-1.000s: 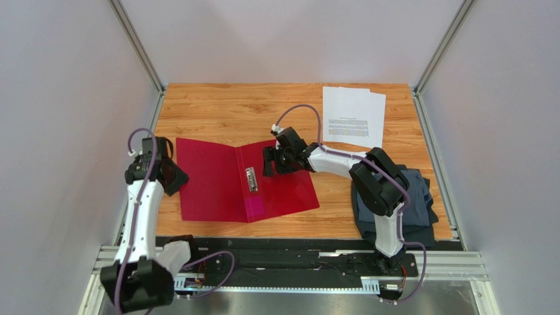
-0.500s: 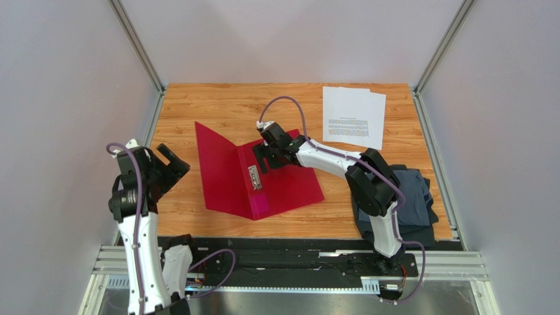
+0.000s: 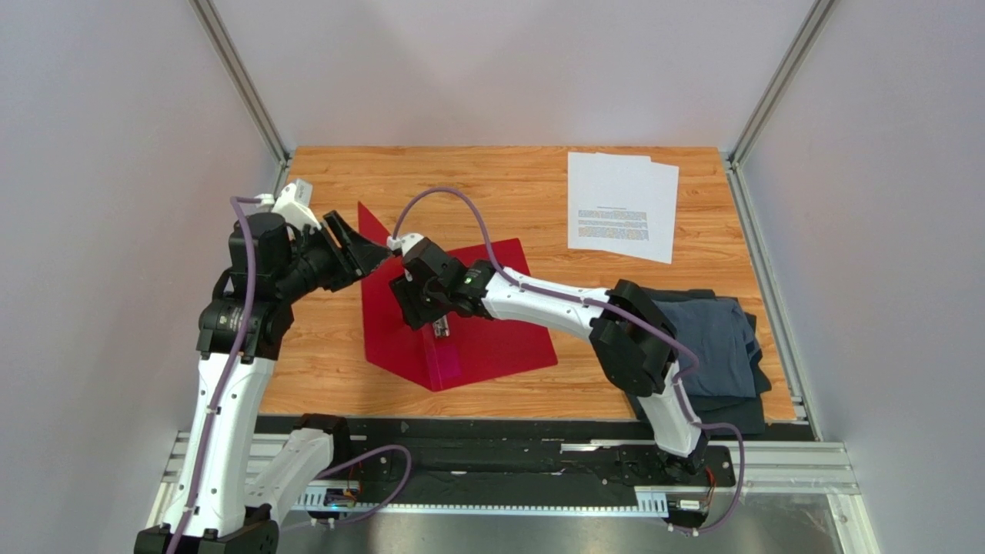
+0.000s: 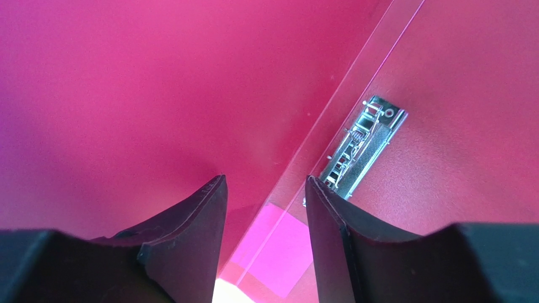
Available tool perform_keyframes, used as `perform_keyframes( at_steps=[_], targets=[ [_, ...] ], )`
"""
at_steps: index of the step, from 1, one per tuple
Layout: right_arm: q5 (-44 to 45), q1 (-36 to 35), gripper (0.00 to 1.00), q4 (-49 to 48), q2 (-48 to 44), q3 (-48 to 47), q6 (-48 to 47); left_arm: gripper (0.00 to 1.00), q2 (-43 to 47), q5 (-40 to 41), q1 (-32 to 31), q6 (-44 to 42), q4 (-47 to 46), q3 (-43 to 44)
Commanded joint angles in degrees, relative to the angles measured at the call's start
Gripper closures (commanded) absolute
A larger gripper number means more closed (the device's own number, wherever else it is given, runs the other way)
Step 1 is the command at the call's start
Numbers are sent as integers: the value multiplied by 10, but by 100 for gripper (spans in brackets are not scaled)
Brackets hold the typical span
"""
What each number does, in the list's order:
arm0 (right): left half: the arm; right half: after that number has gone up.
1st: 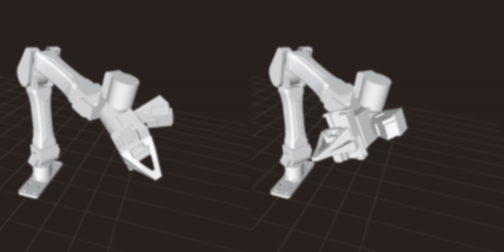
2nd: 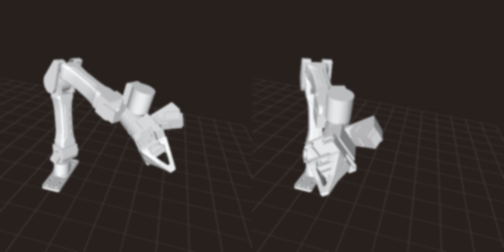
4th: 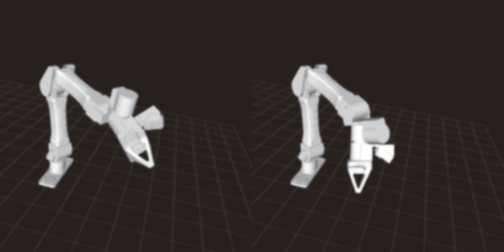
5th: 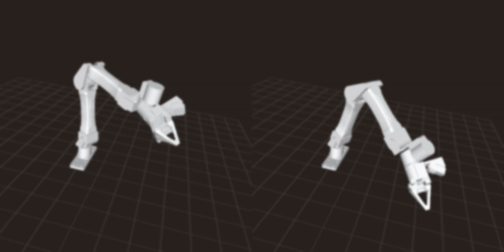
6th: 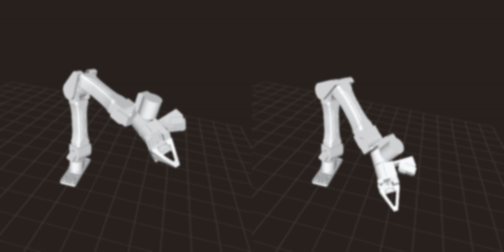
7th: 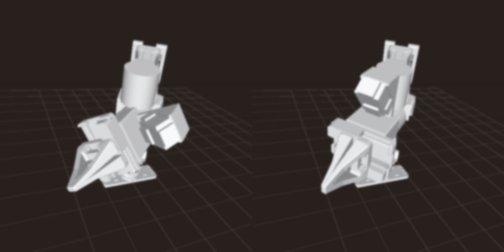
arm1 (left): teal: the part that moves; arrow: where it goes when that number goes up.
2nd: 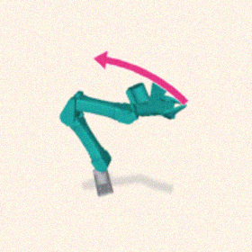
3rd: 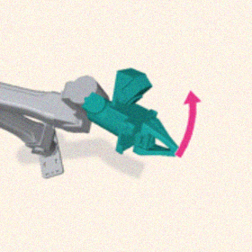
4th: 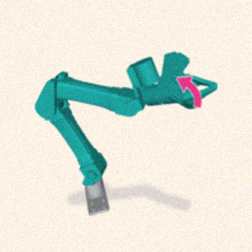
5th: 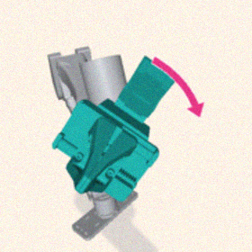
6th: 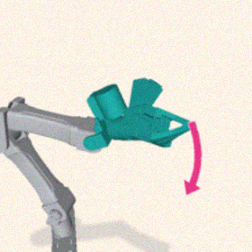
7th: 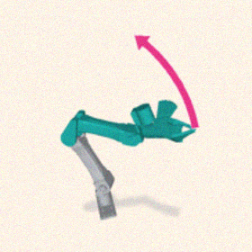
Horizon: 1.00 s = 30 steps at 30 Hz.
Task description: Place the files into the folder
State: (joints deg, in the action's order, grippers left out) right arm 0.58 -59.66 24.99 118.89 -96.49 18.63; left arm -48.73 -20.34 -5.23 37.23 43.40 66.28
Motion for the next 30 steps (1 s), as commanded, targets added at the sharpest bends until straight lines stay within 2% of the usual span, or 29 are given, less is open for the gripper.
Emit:
perform_keyframes(
  at_steps=[1, 2, 6, 7, 8, 10, 11, 17, 21, 26, 30],
  targets=[
    [5, -7, 49, -14, 39, -14, 11, 48, -16, 28, -3, 69, -41, -14],
    [5, -7, 49, -22, 42, -11, 12, 48, -23, 44, -3, 101, -45, -26],
    [-14, -6, 49, -28, 51, -9, 18, 54, -77, 74, -2, 122, -73, -74],
    [-12, -5, 50, -28, 50, -5, 30, 54, -97, 99, -1, 119, -51, -73],
    [-14, 4, 50, -32, 47, 15, 38, 56, -105, 156, -1, 115, -39, -74],
    [-27, 15, 50, -56, 28, 44, 56, 57, -116, 179, 10, 115, -34, -97],
    [-29, 26, 50, -64, 21, 78, 61, 57, -121, 180, 27, 121, -36, -105],
    [-56, 76, 50, -93, -14, 147, 84, 59, -178, 162, 105, 122, -6, -142],
    [-78, 122, 50, -120, -21, 197, 93, 59, -236, 151, 109, 128, -20, -156],
    [-85, 180, 49, -110, -14, 208, 72, 63, -312, 103, 118, 138, -42, -172],
    [-95, 192, 48, -60, 0, 166, 19, 64, -345, 58, 136, 155, -109, -215]
  ],
)
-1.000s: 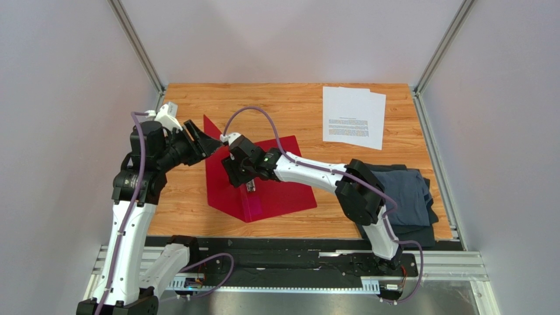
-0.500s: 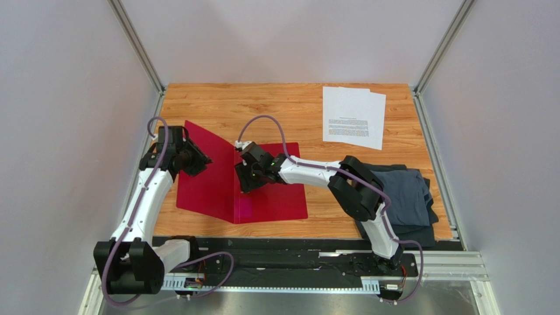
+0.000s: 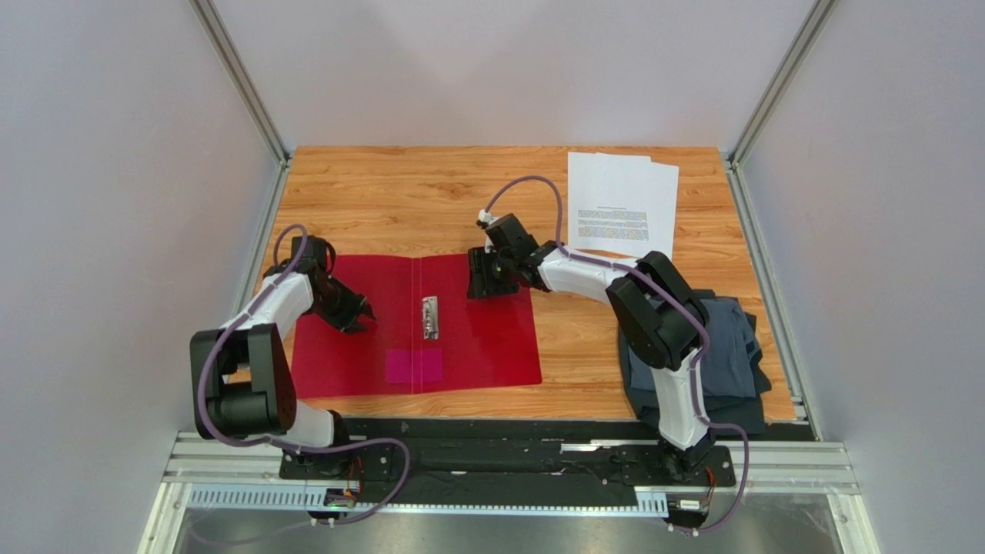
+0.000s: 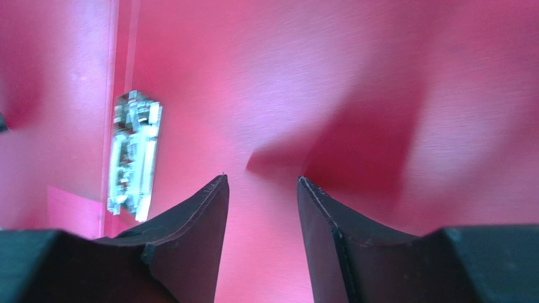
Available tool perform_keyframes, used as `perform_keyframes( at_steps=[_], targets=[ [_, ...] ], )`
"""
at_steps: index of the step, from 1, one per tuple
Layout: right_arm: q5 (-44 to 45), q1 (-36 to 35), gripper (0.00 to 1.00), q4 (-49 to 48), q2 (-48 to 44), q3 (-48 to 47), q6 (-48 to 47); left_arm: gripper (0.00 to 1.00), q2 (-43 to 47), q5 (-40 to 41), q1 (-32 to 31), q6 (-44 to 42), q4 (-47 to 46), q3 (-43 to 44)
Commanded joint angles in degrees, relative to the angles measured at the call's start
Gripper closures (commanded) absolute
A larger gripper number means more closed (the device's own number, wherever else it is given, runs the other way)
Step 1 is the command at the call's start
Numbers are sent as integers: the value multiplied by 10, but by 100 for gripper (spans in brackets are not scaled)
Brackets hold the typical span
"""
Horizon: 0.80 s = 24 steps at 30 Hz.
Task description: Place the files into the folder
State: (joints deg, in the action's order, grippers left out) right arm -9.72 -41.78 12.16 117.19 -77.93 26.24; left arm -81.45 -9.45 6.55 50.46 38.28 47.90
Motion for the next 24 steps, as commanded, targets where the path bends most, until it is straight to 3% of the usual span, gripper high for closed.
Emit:
perform_keyframes(
  at_steps=[1, 7, 13, 16, 24],
  targets=[
    [-1, 13, 48, 75, 18, -38, -63, 66, -23, -83, 28, 28, -74, -39],
    [-90, 3, 48, 82, 3, -76, -16, 77, -62, -130, 31, 27, -152, -60],
    [-101, -67, 47, 59, -6, -89, 21, 77, -29, -123, 31, 38, -170, -89],
    [-80, -67, 49, 14, 6, -32, 47, 78, -32, -122, 31, 35, -153, -86],
    [35, -61, 56, 29, 33, 41, 11, 79, -28, -107, 31, -4, -141, -86]
  ],
)
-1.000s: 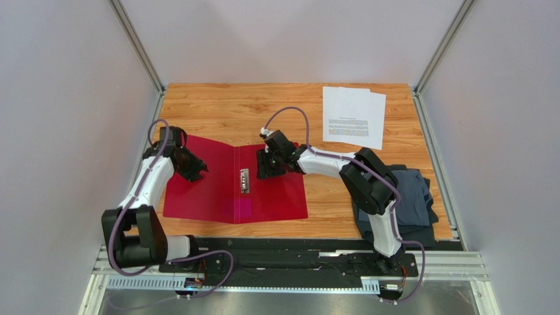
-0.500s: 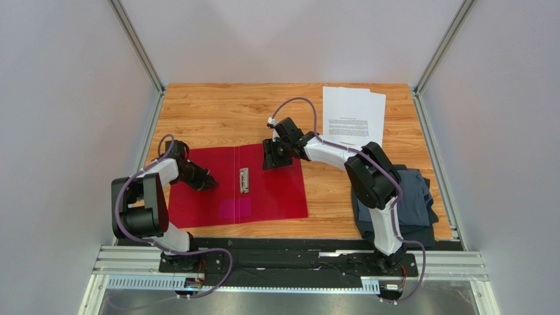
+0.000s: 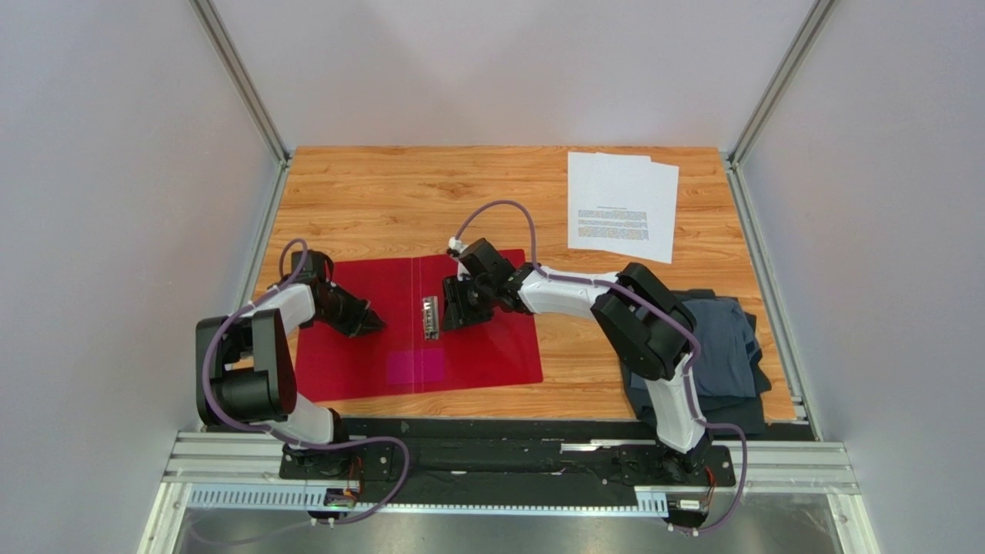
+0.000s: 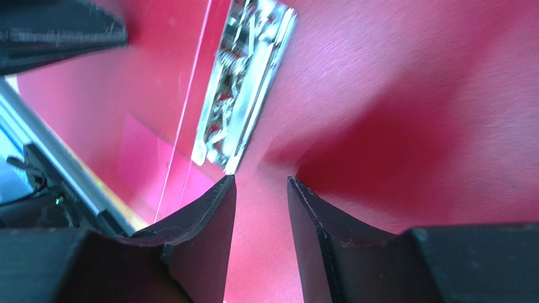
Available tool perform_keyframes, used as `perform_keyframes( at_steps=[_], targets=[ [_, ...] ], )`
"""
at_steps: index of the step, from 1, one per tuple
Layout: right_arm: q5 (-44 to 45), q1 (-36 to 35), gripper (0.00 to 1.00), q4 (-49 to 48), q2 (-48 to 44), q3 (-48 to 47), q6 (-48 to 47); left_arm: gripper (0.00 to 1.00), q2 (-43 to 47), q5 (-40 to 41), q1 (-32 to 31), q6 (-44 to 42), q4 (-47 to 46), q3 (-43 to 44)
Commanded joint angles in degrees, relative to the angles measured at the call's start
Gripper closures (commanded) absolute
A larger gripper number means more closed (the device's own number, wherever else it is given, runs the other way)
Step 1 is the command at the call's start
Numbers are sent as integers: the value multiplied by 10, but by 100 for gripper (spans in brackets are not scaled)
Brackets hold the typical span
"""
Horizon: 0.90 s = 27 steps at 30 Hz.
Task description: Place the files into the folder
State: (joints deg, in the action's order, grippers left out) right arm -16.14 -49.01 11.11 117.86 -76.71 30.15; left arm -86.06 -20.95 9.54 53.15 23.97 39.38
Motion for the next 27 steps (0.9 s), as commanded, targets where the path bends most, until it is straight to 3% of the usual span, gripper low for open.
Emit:
perform_keyframes(
  at_steps=[1, 3, 9, 12, 14, 16, 18, 20, 24, 27],
  targets=[
    [104, 12, 56, 49, 30, 13, -35, 84, 21, 3, 1, -38, -1, -3],
    [100, 12, 55, 71, 36, -7, -61, 84, 31, -8, 1, -58, -24, -13],
    [143, 16, 55, 134, 61, -98, -130, 78, -3, -151, -28, -76, -78, 14],
    [134, 34, 55, 176, 69, -148, -143, 73, -24, -156, -57, -70, -70, 48],
    [98, 46, 53, 184, 55, -162, -93, 73, -32, -140, -64, -48, -60, 54],
    [12, 42, 50, 149, 18, -146, 16, 77, -19, -106, -65, -31, -65, 25],
    [-69, 30, 46, 20, -10, -72, 108, 77, 0, -69, -65, -5, -78, -5],
    [-72, 21, 44, -103, -39, -17, 205, 77, 30, -53, -69, 16, -86, -33],
    [-75, 6, 48, -143, -33, 11, 230, 80, 44, -47, -79, 49, -82, -49],
    [-102, 1, 58, -204, -21, 33, 265, 83, 21, -60, -92, 64, -87, -47]
  ],
)
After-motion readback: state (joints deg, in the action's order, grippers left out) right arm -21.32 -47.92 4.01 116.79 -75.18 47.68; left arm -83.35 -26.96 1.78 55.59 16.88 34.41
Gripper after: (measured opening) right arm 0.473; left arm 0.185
